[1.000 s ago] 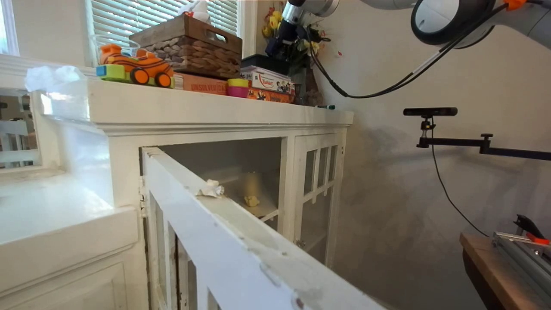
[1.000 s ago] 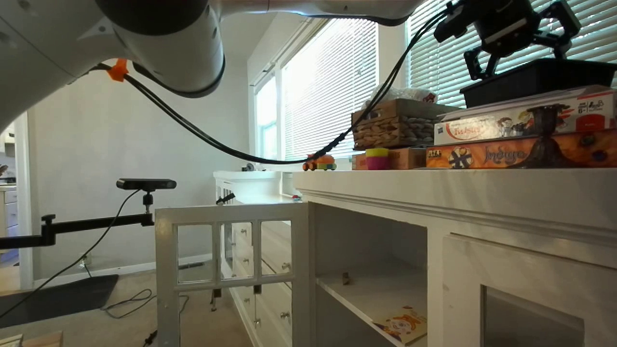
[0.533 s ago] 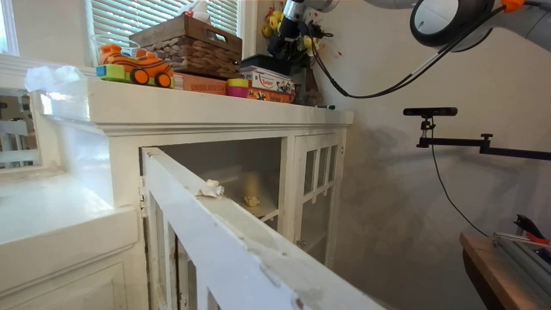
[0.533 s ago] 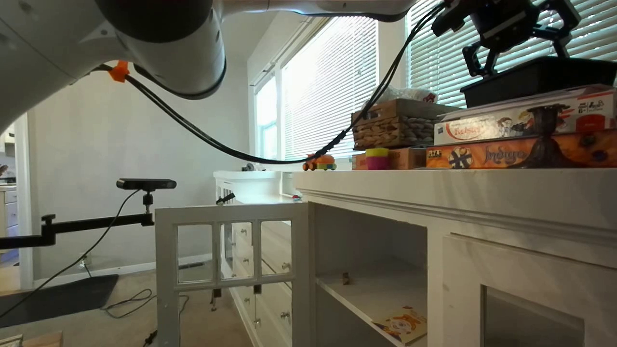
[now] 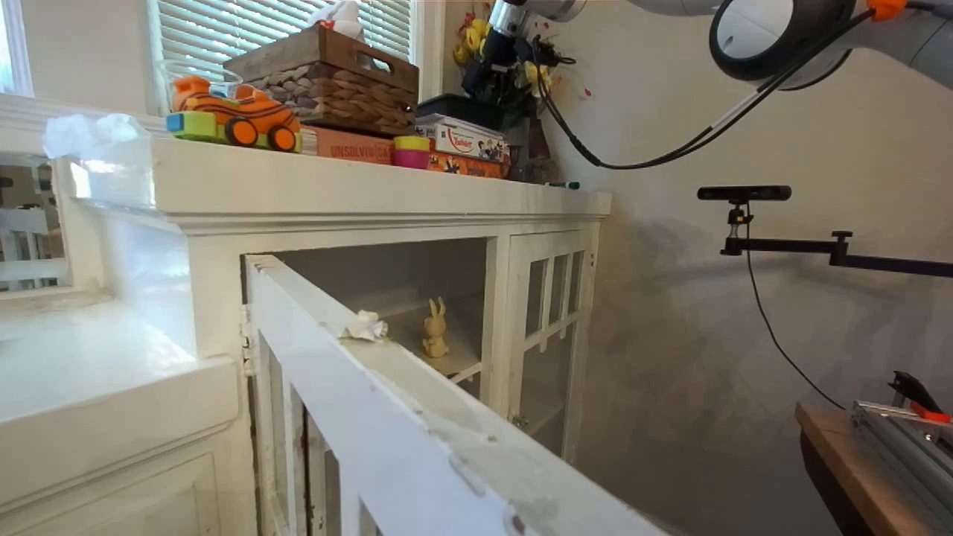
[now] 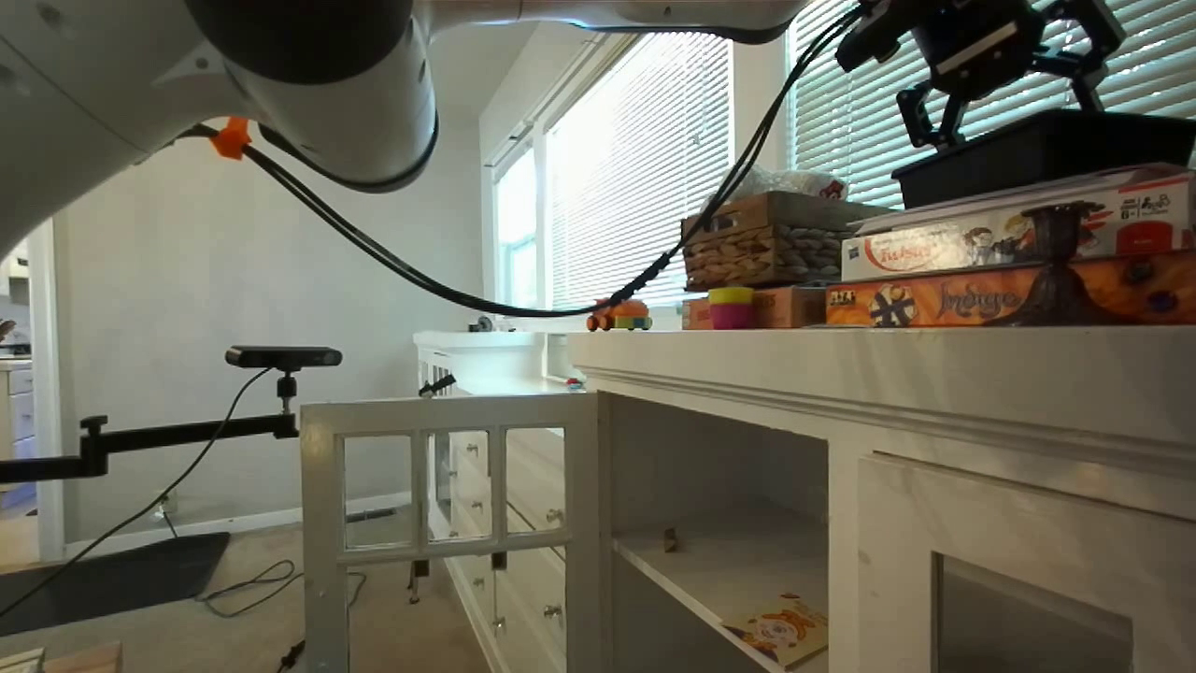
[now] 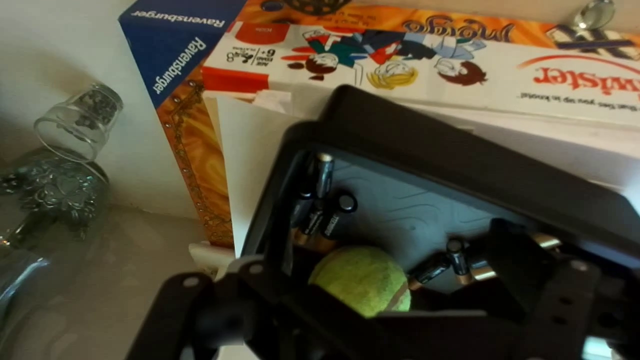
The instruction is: Remove the marker and green ball from the black tray and put them on the cabinet top
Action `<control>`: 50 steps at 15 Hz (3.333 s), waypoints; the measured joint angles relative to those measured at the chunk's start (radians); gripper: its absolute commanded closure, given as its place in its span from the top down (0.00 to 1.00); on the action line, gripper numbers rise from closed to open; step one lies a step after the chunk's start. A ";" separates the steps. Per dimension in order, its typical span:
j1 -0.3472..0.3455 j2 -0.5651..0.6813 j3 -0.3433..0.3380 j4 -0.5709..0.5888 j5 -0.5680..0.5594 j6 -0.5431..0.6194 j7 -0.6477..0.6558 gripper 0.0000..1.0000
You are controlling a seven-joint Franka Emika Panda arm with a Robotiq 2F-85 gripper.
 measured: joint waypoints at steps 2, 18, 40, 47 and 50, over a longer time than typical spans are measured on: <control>-0.003 0.000 0.008 -0.001 0.000 0.000 0.000 1.00; -0.026 0.034 0.045 -0.001 0.000 0.122 -0.001 1.00; -0.029 0.101 0.084 -0.001 0.000 0.326 -0.005 0.27; -0.029 0.095 0.114 0.002 0.001 0.328 -0.016 0.27; -0.029 0.076 0.127 0.002 0.001 0.321 -0.025 0.27</control>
